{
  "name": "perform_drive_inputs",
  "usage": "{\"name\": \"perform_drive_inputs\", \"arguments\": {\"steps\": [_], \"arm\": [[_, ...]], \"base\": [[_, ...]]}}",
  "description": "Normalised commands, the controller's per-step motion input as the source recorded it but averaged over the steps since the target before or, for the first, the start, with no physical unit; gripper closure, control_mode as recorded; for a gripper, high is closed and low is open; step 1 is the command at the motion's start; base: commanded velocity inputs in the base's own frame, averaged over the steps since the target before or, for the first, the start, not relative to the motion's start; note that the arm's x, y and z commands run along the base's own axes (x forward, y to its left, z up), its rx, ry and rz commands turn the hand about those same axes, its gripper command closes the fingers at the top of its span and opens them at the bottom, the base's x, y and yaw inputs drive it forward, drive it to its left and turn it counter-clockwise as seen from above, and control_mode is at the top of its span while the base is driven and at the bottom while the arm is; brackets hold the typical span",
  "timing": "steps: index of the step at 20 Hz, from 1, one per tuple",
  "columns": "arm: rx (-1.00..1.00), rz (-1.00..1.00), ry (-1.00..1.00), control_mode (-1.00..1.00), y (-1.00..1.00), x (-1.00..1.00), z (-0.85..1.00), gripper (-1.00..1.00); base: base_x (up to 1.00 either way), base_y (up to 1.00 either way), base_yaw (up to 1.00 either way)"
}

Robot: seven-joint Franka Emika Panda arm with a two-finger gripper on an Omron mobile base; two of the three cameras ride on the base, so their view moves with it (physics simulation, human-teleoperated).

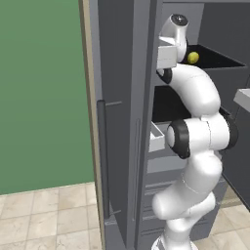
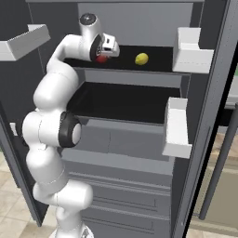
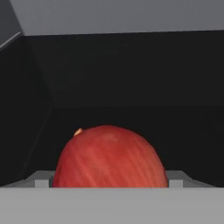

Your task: Grab the onion and lemon from the fridge, place them in the blender, close the lid, and turn on the blender to create a marinade.

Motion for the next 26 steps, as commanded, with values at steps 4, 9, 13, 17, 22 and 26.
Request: {"name": "perform_drive_inputs", "arguments": {"steps": [4,9,13,17,22,26], "arm": [[0.00,0.00,-0.27,-1.00,-0.09,-0.81,0.00,1.00],[0.00,0.00,-0.40,-1.00,-0.12,-1.00,0.00,1.00],[0.06,0.00,-0.39,-1.00,-0.19,-1.00,0.13,1.00],[0.09,0.00,-0.06,-1.00,-0.19,-1.00,0.54,1.00],[0.06,0.00,0.05,-1.00,-0.18,-1.00,0.37,1.00],[0.03,0.00,0.20,-1.00,-0.14,-1.00,0.04,1.00]], "base": [[0.00,0.00,0.00],[0.00,0.00,0.00],[0.00,0.00,0.00],[0.00,0.00,0.00],[0.00,0.00,0.00],[0.00,0.00,0.00]]}}
